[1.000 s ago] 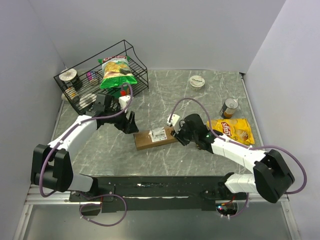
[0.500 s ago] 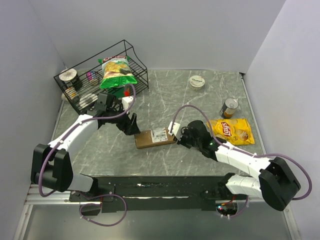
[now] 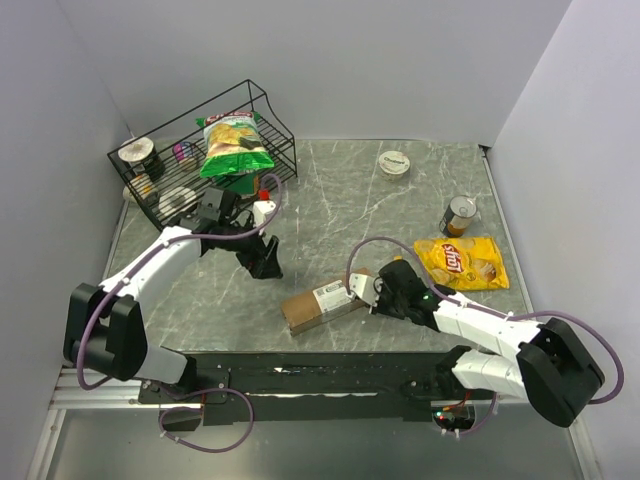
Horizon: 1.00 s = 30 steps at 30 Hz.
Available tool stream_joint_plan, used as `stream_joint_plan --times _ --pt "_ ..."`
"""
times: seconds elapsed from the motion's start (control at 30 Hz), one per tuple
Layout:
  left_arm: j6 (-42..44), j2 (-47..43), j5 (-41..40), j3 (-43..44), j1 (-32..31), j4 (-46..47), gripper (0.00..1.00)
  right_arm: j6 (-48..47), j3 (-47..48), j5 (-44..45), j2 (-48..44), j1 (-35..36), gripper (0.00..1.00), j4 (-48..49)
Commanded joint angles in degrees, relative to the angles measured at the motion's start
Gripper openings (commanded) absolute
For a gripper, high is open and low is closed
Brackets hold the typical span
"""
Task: Unpack the express box
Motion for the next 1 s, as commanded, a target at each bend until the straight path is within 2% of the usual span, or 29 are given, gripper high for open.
stream_joint_plan --times 0.0,0.03,0.07,0.1,0.13,0.23,0.37,0.53,0.67,0.73,0.83,0.97 --pt "2.02 1.38 -0.59 5.14 -2.52 -1.21 0.95 2.59 1.25 5.36 -0.9 -0.1 0.27 -3.83" --pt "1.41 1.56 -2.51 5.94 -5.4 -0.95 0.99 3.21 1.96 6.06 -0.99 -0.01 0.27 -4.79" --pt "0.79 2.08 -6.97 6.64 -7.17 -0.69 0.99 3.92 2.66 5.9 -1.25 -0.36 0.27 -5.67" --pt "0.96 2.43 -8.58 8.04 -8.93 -0.6 0.97 5.23 3.89 5.29 -1.34 -1.23 0.27 -6.29" --pt "1.05 2.78 -9.64 8.49 -12.08 -0.16 0.96 6.37 4.42 4.84 -1.34 -1.67 0.27 -6.55" --pt "0.79 4.45 -13.86 9.55 -15.96 0.99 0.97 12.78 7.93 1.25 -0.2 -4.57 0.27 -7.26" --pt "-0.7 6.3 -15.45 10.25 -17.82 1.42 0.96 19.38 13.82 -7.01 5.67 -7.65 0.27 -5.6" --pt "-6.49 7.35 -21.6 8.06 -20.37 4.85 0.96 21.84 23.39 -7.91 16.22 -8.18 0.26 -3.66" --pt "-6.51 7.53 -20.9 6.74 -20.37 4.85 0.96 31.05 34.36 -11.06 26.14 -12.91 0.26 -5.41" --pt "-6.16 6.58 -20.12 6.74 -20.37 4.16 0.97 33.62 37.11 -11.33 28.09 -14.59 0.26 -7.77" --pt "-3.97 4.38 -19.76 6.12 -20.81 3.01 0.96 35.47 37.39 -9.24 26.27 -17.14 0.27 -8.05" --pt "-1.94 3.75 -17.31 4.89 -22.65 2.39 0.97 32.15 34.67 -9.82 19.68 -18.29 0.36 -10.67"
